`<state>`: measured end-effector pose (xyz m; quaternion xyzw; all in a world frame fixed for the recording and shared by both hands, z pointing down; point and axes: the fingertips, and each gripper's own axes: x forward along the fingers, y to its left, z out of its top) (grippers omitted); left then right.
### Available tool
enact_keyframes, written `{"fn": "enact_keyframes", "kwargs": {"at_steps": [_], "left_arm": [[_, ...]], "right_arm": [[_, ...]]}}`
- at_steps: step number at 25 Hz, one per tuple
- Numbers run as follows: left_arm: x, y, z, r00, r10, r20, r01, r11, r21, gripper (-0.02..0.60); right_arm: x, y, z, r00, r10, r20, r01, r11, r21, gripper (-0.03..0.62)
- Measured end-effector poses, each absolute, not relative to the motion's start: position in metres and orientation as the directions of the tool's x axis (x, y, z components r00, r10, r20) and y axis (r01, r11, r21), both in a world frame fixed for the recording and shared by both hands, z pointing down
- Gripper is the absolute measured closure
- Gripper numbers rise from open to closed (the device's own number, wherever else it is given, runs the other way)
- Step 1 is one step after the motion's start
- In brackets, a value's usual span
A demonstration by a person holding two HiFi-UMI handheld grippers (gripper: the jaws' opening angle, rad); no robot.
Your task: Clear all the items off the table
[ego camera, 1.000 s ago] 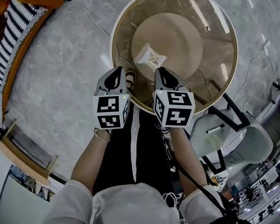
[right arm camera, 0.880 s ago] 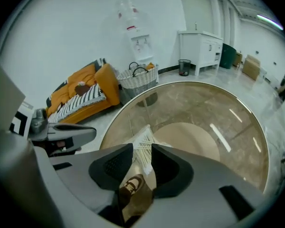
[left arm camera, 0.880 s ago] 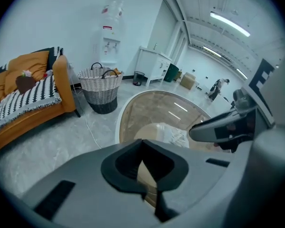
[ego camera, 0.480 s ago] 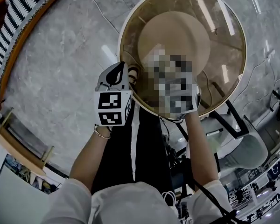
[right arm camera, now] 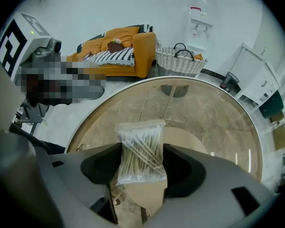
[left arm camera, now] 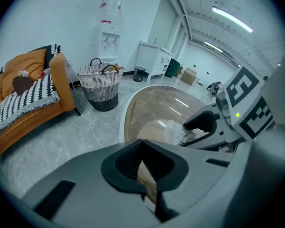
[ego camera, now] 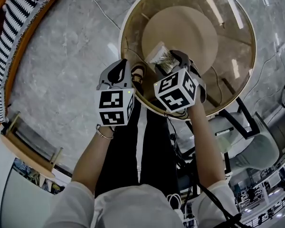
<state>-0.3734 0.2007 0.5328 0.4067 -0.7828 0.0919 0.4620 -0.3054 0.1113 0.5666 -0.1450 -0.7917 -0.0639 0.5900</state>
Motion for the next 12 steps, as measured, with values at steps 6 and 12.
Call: {"fn": "enact_keyframes", "kwargs": {"at_steps": [6, 12], "left_arm": [[-0.375, 0.191, 0.53, -0.233, -0.558, 0.797, -0.745, 0.629, 0.222, 0.574], [-0.367, 0.166, 0.525, -0.215, -0.573, 0.791, -0.781, 0.586, 0.213, 0.574]], "right_arm": [[-0.303, 0.108, 0.561, -0.284, 0.149, 0.947, 0.239, 0.968, -0.081, 0.369], [-0.281, 0.082, 0.541, -0.362, 0.099, 0.927, 0.017, 0.995, -0.1, 0.378]]}}
